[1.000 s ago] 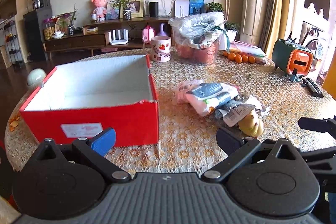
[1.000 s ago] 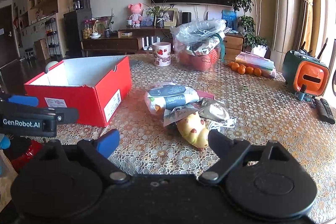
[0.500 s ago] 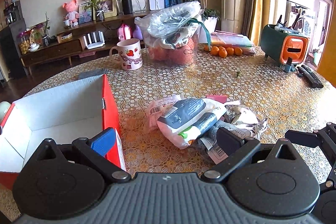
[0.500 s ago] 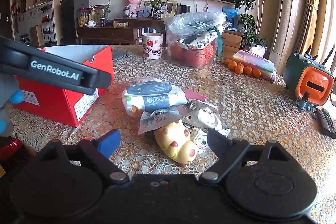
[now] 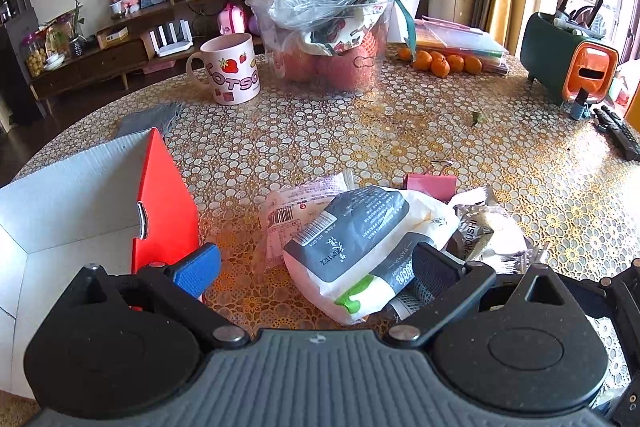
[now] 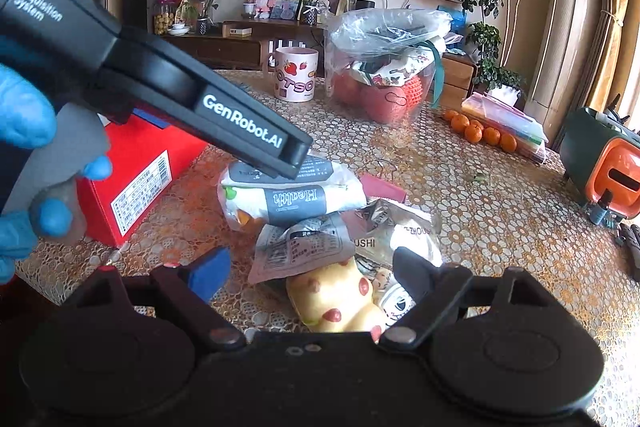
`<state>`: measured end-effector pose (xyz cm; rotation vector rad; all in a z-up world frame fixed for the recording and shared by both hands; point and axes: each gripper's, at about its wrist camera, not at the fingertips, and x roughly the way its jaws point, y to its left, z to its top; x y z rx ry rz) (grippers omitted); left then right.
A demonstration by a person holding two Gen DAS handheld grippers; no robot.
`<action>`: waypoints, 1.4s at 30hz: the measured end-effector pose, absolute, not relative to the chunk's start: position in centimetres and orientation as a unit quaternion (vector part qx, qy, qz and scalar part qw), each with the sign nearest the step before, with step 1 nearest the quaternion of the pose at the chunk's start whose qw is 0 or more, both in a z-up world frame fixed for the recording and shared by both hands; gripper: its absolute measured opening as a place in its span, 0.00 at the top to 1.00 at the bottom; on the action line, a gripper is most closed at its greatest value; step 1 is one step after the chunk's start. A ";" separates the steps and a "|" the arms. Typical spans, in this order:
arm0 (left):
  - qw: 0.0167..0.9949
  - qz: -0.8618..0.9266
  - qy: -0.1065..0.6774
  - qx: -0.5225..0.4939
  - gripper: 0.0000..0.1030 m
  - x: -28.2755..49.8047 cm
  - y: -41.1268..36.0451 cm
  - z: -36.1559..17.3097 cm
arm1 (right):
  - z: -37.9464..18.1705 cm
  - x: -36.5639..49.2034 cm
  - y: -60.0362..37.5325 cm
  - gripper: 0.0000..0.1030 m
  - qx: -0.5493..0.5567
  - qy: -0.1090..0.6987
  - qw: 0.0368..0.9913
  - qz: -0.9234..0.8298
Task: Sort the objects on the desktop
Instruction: 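Reach the left gripper to the white-and-grey wet-wipes pack and close on it, then lift the wipes pack with the left gripper and carry it over the red box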
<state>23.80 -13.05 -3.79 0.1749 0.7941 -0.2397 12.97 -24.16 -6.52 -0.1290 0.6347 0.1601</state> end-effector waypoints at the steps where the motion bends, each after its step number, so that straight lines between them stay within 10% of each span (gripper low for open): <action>1: 0.910 -0.115 0.388 0.086 0.01 24.2 -13.2 -4.1 | -6.6 13.2 -24.1 0.19 -0.066 0.313 0.944 0.079; 20: 0.890 -0.109 0.439 0.054 0.05 27.6 -13.5 -7.3 | -9.0 17.2 -22.0 0.25 -0.109 0.338 0.931 0.079; 34: 0.902 -0.109 0.417 0.028 0.76 27.0 -12.7 -6.3 | -9.0 17.4 -21.9 0.36 -0.113 0.344 0.929 0.083; 42: 0.917 -0.118 0.381 0.014 0.90 25.6 -11.8 -4.6 | -8.6 17.0 -21.7 0.36 -0.116 0.335 0.932 0.081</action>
